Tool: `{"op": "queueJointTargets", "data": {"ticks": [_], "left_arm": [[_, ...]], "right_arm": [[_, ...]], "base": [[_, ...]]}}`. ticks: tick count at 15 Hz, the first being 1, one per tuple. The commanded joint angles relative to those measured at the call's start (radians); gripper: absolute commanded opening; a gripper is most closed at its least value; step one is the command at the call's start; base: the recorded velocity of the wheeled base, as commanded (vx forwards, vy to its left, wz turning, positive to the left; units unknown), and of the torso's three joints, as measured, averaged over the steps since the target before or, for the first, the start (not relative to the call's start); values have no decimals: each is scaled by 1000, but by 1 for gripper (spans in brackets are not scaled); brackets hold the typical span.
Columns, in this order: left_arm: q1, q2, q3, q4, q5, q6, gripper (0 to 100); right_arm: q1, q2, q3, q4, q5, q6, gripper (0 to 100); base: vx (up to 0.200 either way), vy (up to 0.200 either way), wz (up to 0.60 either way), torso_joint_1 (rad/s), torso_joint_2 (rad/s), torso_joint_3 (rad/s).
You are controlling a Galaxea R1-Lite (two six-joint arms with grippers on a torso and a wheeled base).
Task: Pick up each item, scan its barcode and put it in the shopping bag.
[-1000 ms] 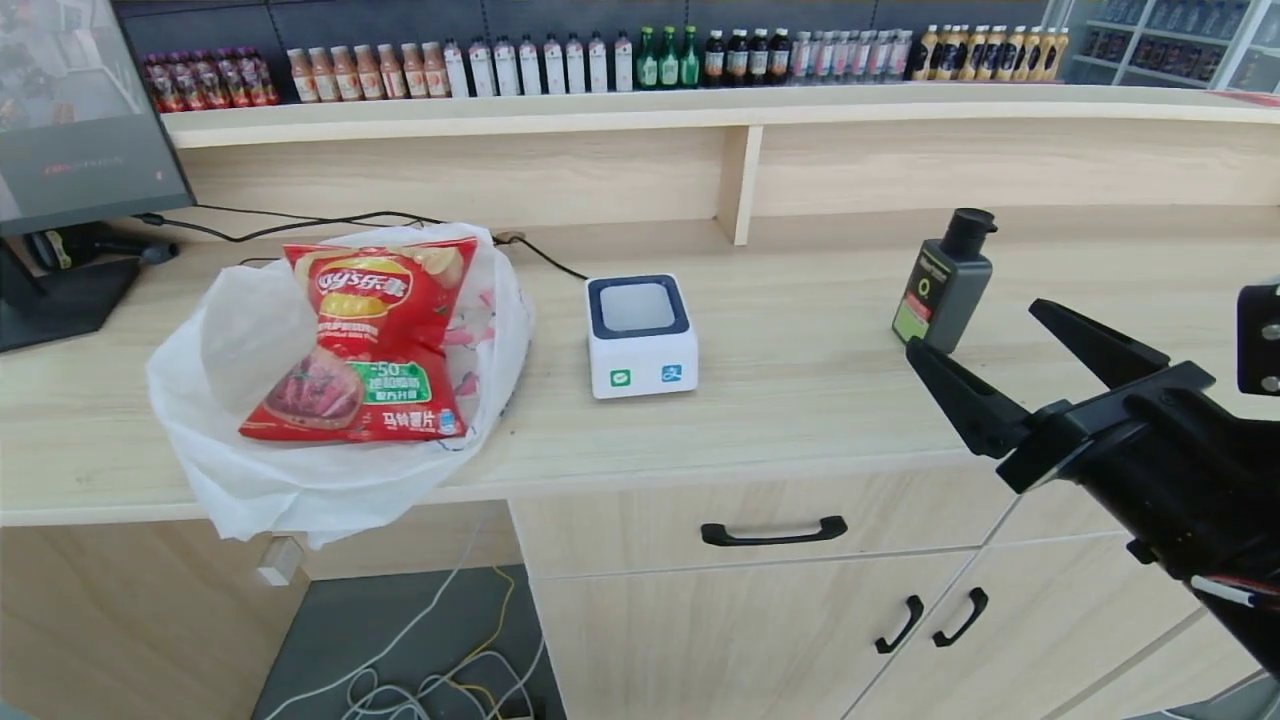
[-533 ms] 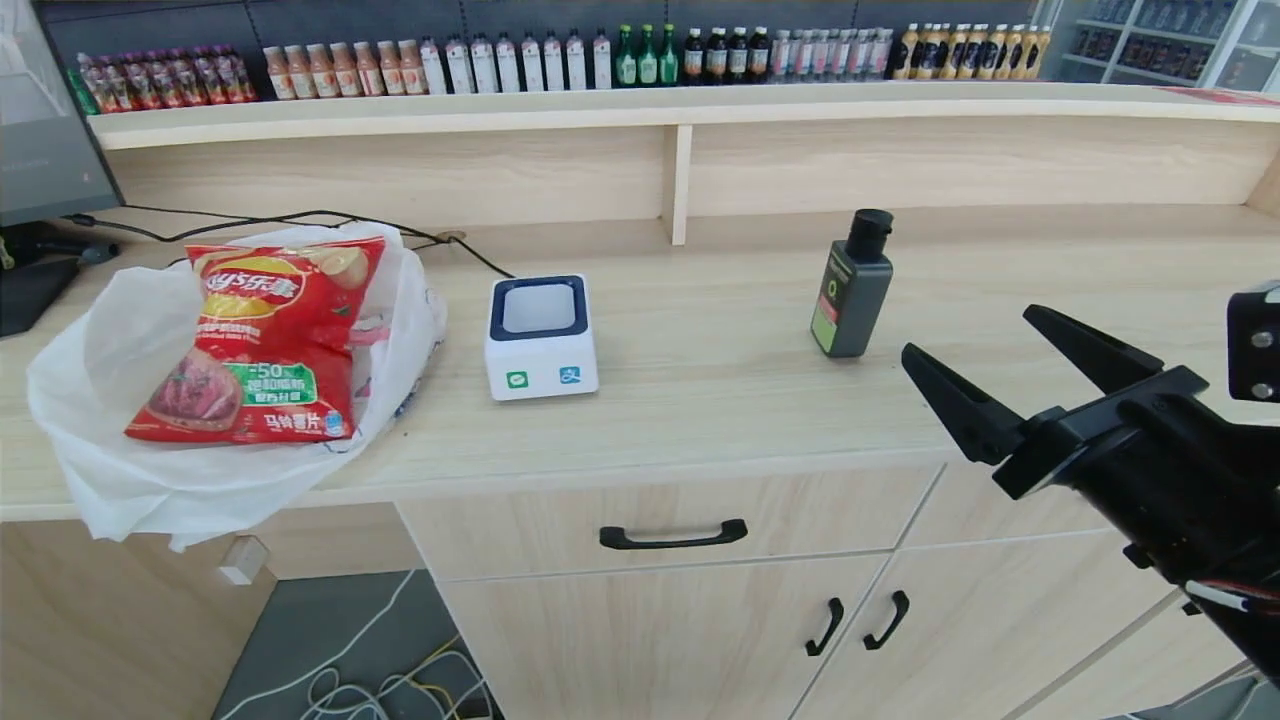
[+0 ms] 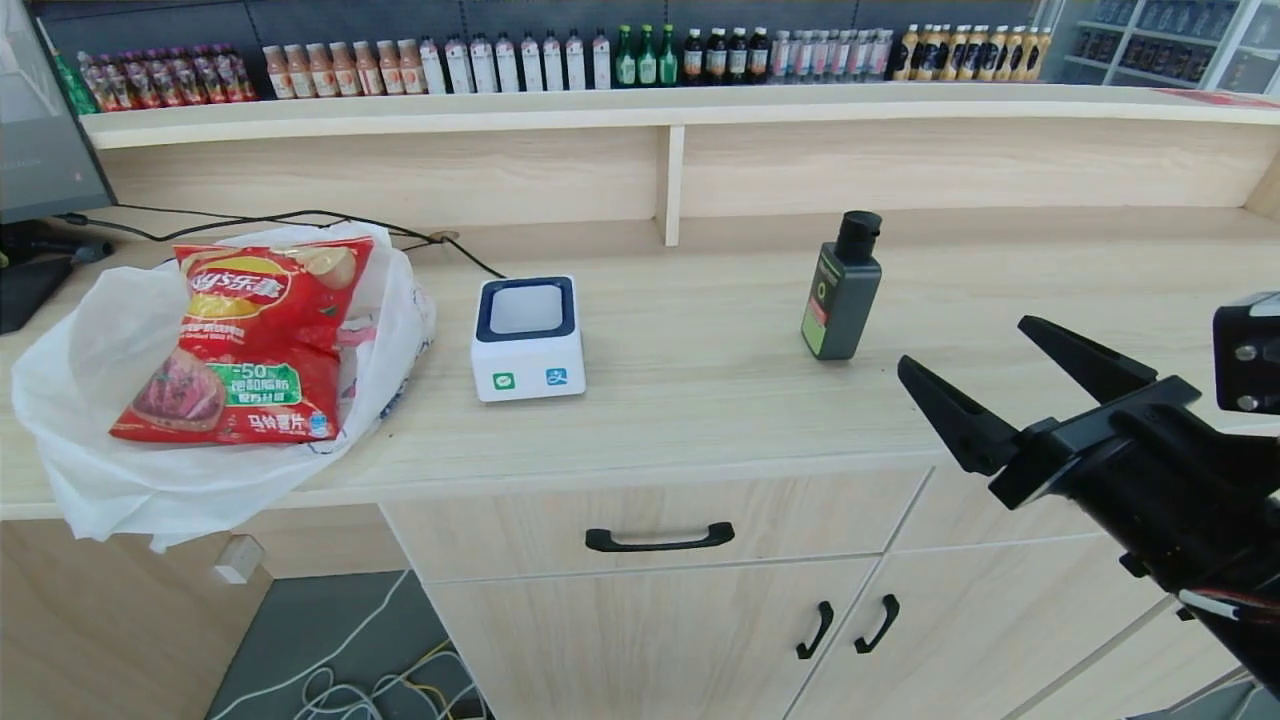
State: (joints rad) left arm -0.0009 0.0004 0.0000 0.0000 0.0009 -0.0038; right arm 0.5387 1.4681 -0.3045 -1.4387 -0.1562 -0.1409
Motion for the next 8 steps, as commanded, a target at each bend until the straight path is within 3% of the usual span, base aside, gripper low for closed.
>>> {"op": "queueJointTargets", "data": {"ticks": [1, 8], "left_arm": [[1, 0, 0, 0, -1, -1, 100], [1, 0, 0, 0, 1, -1, 100]], "right_arm": [[-3, 17, -8, 0, 0, 0, 100], [-20, 184, -265, 12, -8, -2, 100]], "base": [[0, 0, 0, 0, 0, 0], [0, 0, 0, 0, 0, 0]]}}
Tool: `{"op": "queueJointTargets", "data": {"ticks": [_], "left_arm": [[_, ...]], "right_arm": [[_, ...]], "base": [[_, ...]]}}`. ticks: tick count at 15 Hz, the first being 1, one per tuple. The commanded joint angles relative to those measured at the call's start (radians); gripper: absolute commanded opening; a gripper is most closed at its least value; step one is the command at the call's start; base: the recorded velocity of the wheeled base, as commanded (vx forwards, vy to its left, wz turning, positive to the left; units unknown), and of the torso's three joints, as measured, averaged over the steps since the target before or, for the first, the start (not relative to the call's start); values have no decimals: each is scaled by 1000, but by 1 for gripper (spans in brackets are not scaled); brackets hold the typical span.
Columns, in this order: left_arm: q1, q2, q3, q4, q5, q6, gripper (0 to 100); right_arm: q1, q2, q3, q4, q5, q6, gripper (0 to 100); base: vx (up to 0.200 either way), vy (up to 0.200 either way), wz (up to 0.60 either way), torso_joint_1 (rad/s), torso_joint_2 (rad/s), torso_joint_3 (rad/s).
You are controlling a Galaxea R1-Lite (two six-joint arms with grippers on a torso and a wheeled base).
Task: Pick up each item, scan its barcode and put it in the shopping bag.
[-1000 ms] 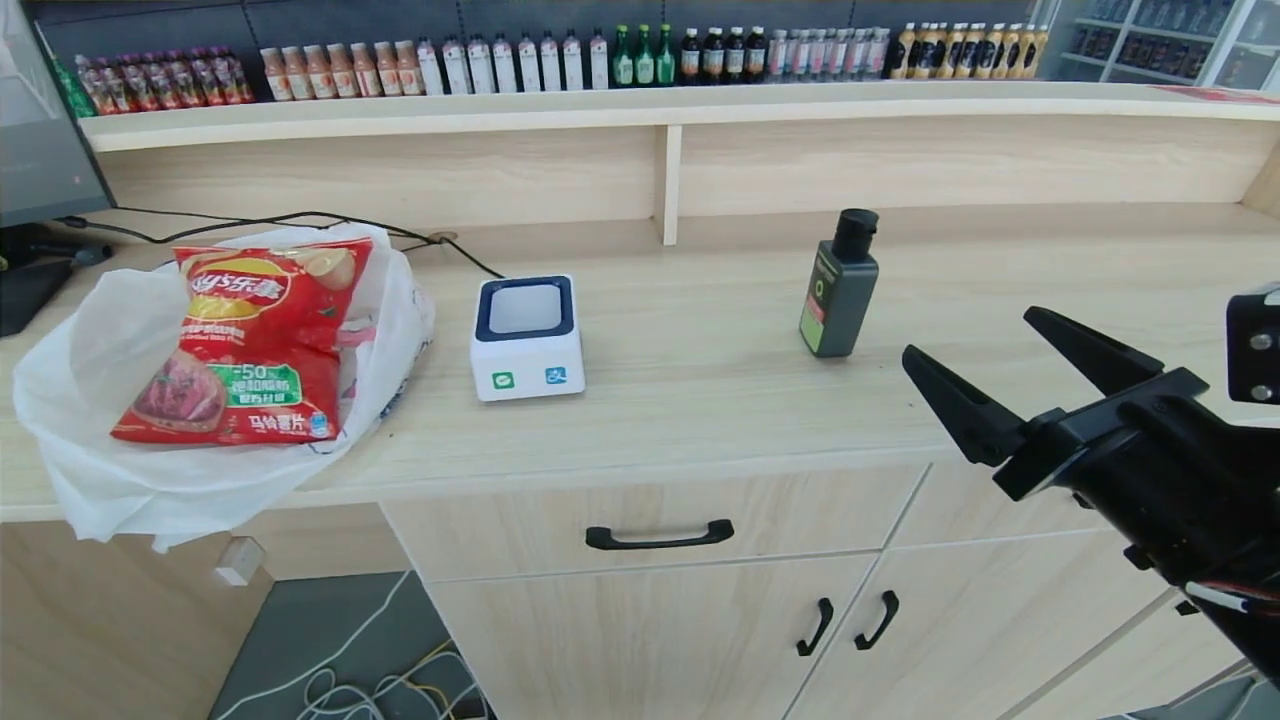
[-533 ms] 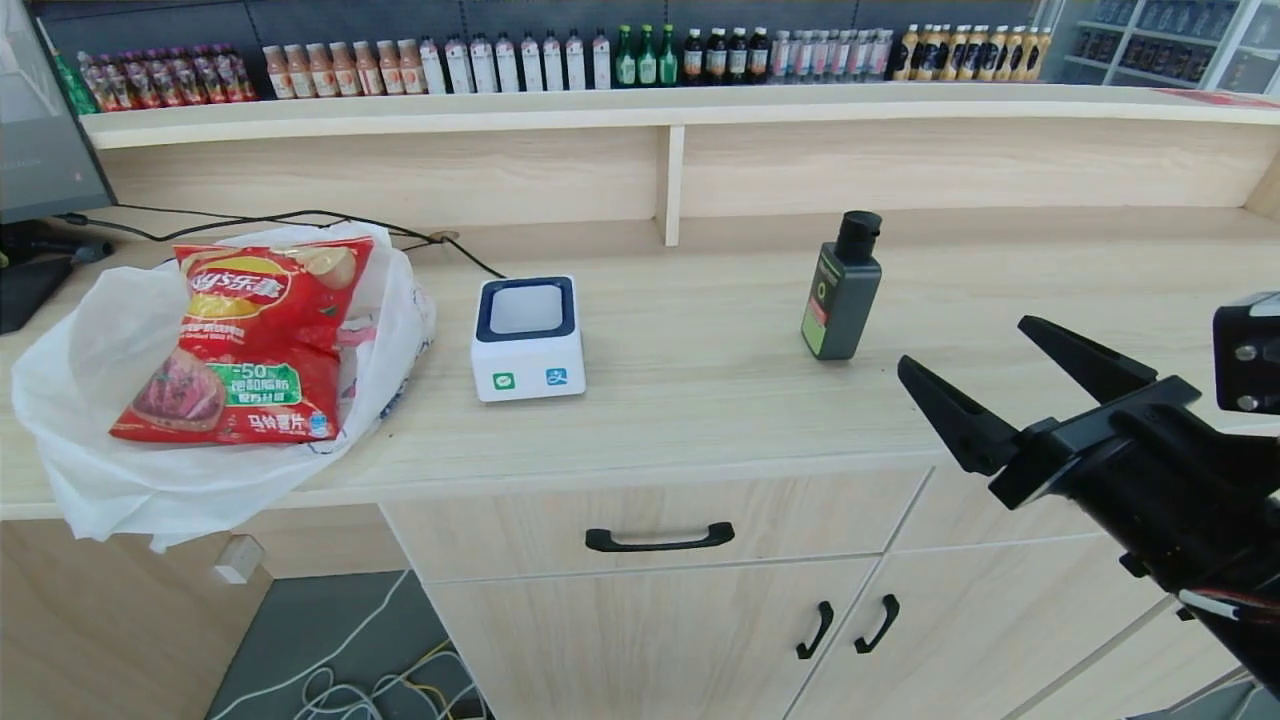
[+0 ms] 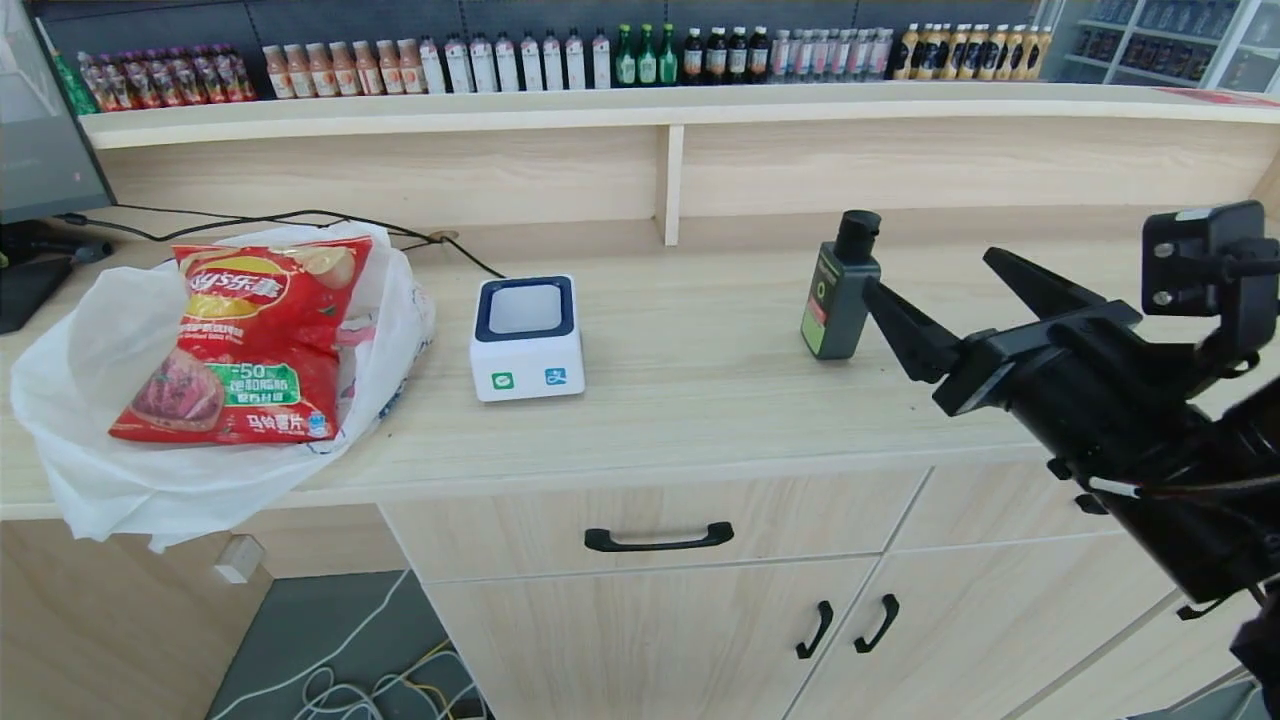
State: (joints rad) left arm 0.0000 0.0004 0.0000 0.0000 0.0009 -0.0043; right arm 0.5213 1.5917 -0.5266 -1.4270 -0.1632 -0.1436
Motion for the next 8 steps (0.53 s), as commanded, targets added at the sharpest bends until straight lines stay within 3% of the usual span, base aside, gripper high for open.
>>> {"op": "queueJointTargets", "data": {"ticks": [1, 5, 8], "left_arm": [[0, 0, 0, 0, 1, 0, 100], [0, 0, 0, 0, -1, 0, 100], [0, 0, 0, 0, 1, 0, 100]], "right_arm": [[-1, 94, -90, 28, -1, 1, 100], [-18, 106, -276, 280, -79, 1, 100], [-53, 139, -375, 385, -81, 2, 100]], "base": [[0, 0, 0, 0, 0, 0], [0, 0, 0, 0, 0, 0], [0, 0, 0, 0, 0, 0]]}}
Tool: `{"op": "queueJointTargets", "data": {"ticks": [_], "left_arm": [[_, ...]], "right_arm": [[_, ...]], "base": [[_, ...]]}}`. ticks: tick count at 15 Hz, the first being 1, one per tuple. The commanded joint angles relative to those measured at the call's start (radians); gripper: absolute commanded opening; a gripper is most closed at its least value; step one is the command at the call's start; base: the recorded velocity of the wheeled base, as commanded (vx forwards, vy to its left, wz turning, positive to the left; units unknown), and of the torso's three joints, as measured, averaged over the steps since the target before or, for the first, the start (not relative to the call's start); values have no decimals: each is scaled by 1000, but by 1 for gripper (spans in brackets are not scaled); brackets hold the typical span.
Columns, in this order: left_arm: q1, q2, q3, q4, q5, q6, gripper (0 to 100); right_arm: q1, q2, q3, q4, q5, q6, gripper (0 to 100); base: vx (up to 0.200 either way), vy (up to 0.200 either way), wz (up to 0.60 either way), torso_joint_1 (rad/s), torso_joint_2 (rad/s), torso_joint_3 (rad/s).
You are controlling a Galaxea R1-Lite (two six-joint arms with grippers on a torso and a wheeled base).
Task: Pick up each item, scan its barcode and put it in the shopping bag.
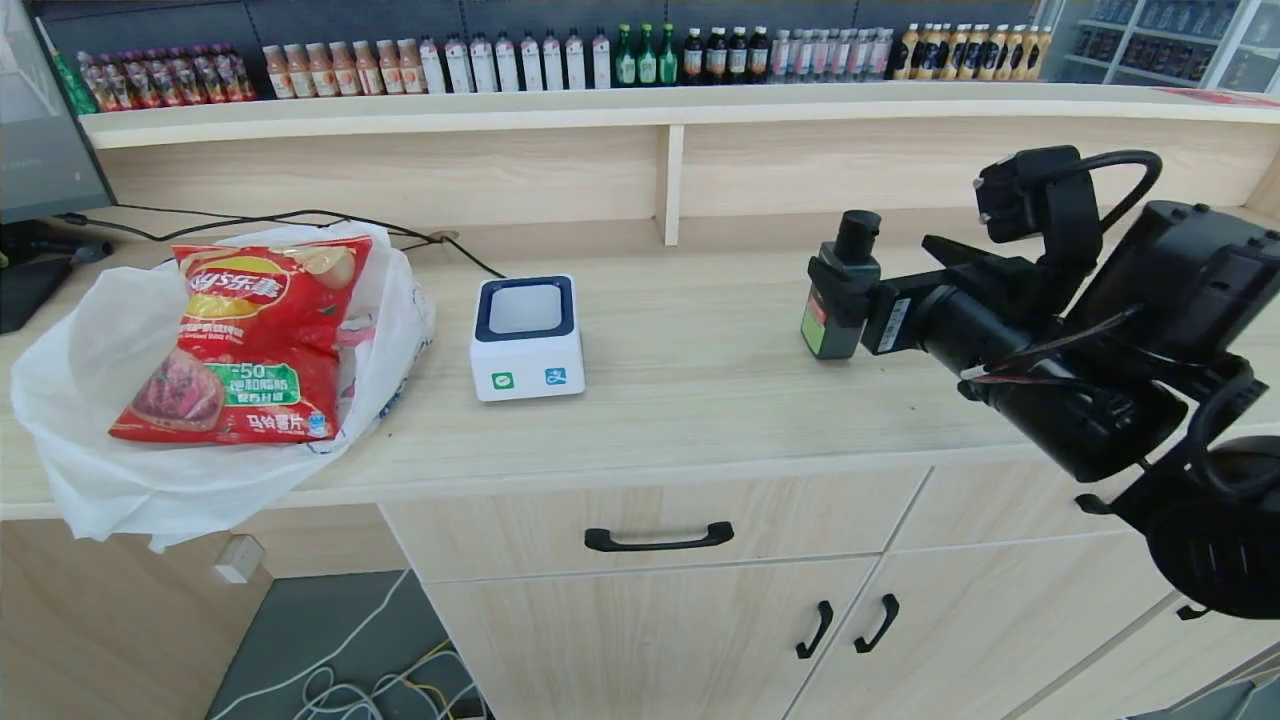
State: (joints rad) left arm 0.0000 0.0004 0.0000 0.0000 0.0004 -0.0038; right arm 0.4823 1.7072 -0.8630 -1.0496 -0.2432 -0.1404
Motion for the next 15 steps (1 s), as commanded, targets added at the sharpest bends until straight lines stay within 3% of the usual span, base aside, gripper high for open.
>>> {"op": "queueJointTargets", "data": {"ticks": [1, 15], "left_arm": [[0, 0, 0, 0, 1, -1, 100], [0, 0, 0, 0, 1, -1, 100]], "right_arm": [[-21, 51, -91, 34, -2, 30, 100], [-87, 259, -303, 62, -64, 79, 100]], "base": [[0, 0, 0, 0, 0, 0], [0, 0, 0, 0, 0, 0]]}}
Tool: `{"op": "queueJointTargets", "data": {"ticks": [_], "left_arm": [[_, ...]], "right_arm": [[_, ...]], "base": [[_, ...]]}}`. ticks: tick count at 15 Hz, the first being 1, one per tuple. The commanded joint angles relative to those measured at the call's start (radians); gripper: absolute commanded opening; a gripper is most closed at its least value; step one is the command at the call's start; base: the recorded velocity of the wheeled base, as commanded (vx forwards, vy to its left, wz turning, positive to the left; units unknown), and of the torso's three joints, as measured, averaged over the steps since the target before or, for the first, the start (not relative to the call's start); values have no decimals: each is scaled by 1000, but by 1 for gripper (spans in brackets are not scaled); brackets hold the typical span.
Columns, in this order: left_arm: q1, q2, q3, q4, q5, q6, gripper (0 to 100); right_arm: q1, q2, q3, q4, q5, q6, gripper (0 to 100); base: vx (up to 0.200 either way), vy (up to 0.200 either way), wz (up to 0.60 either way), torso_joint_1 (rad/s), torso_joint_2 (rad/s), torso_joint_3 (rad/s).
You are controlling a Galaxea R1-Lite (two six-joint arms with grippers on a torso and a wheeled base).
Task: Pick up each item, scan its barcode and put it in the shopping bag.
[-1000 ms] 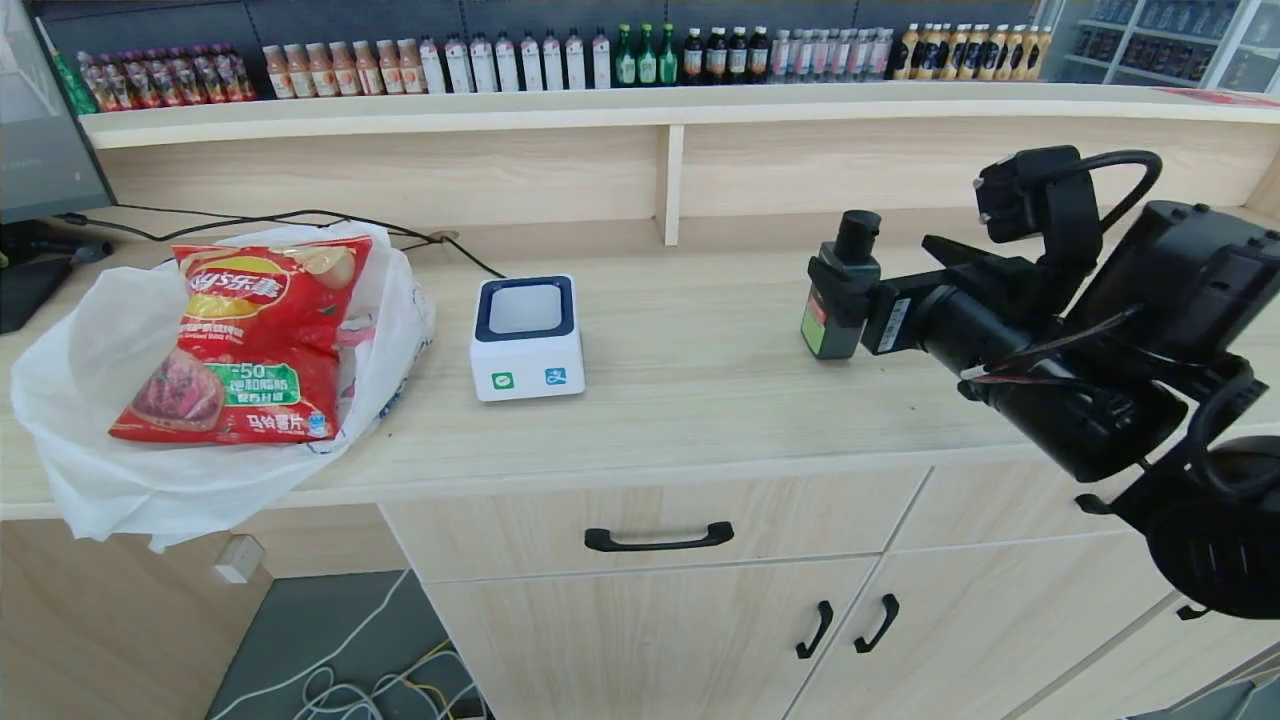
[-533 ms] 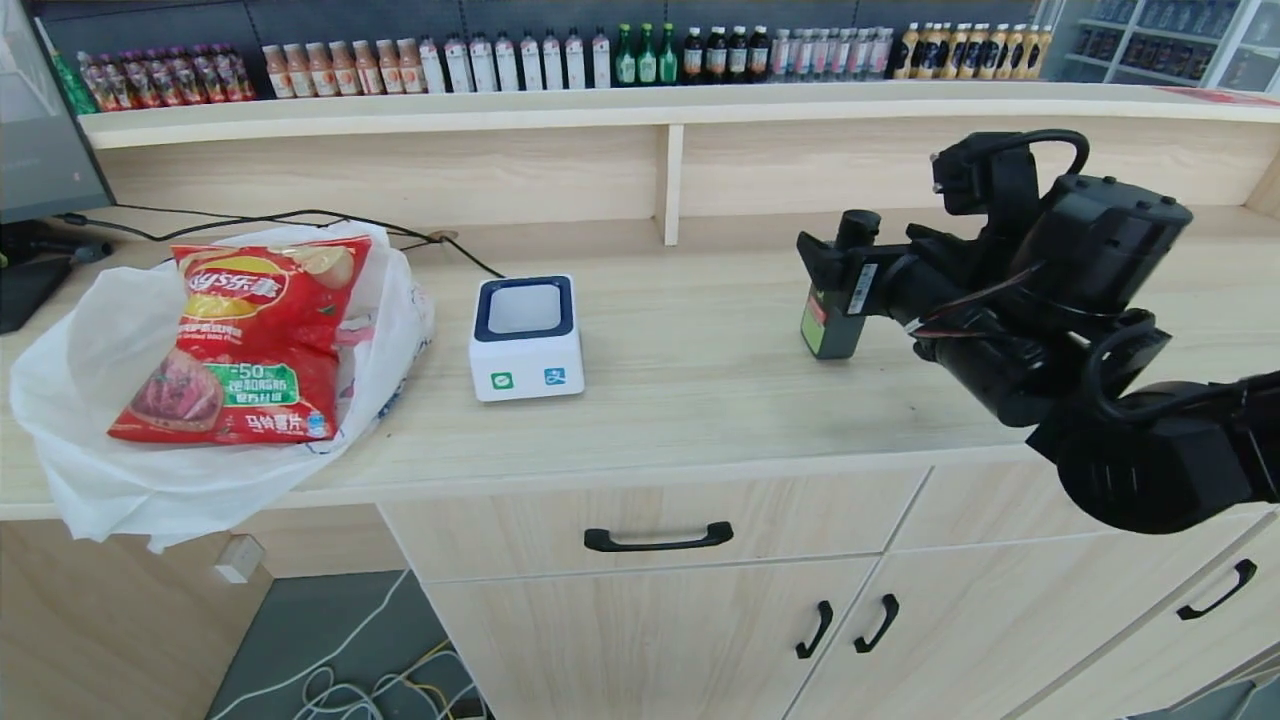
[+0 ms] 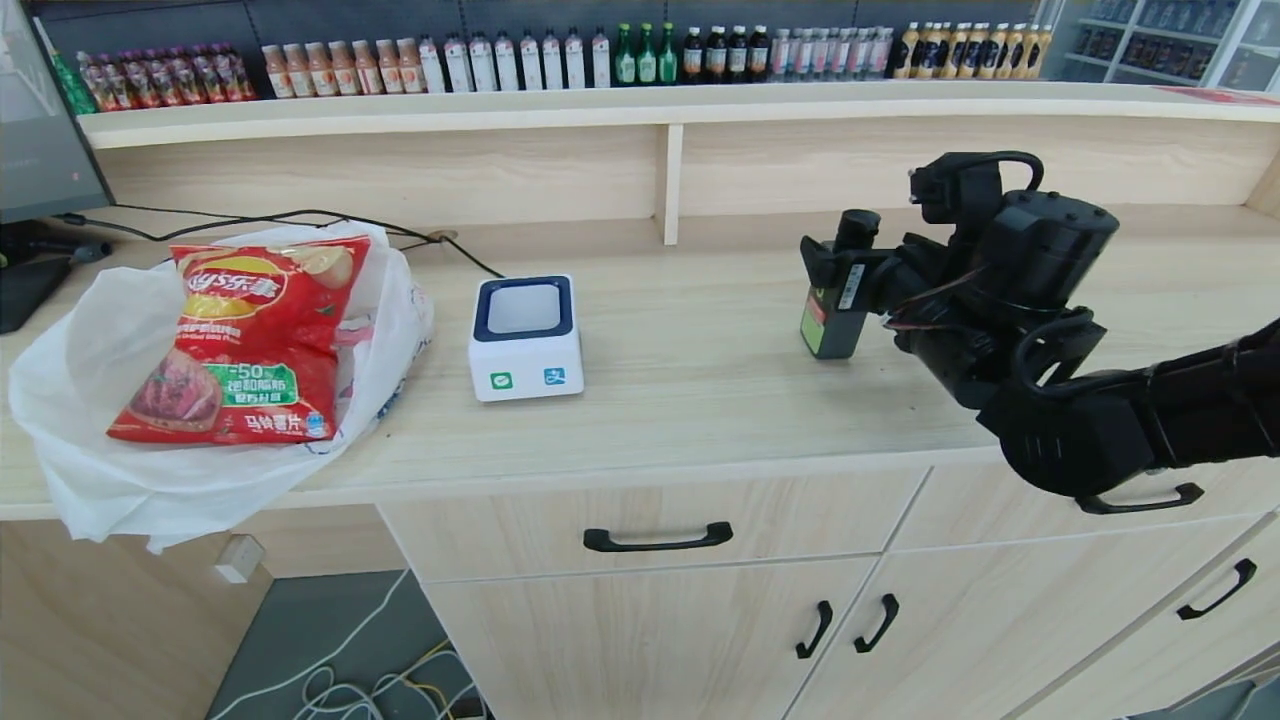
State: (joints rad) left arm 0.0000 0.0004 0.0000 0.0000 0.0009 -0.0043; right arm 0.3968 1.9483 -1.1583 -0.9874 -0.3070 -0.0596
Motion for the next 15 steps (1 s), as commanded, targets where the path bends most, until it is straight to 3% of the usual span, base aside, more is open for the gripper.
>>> {"op": "queueJointTargets", "data": {"ticks": [1, 15], "left_arm": [[0, 0, 0, 0, -1, 0, 100], [0, 0, 0, 0, 1, 0, 100]], "right_arm": [[-1, 23, -9, 0, -1, 0, 100], [-15, 73, 0, -7, -3, 21, 100]], "base": [[0, 0, 0, 0, 0, 0], [0, 0, 0, 0, 0, 0]]}}
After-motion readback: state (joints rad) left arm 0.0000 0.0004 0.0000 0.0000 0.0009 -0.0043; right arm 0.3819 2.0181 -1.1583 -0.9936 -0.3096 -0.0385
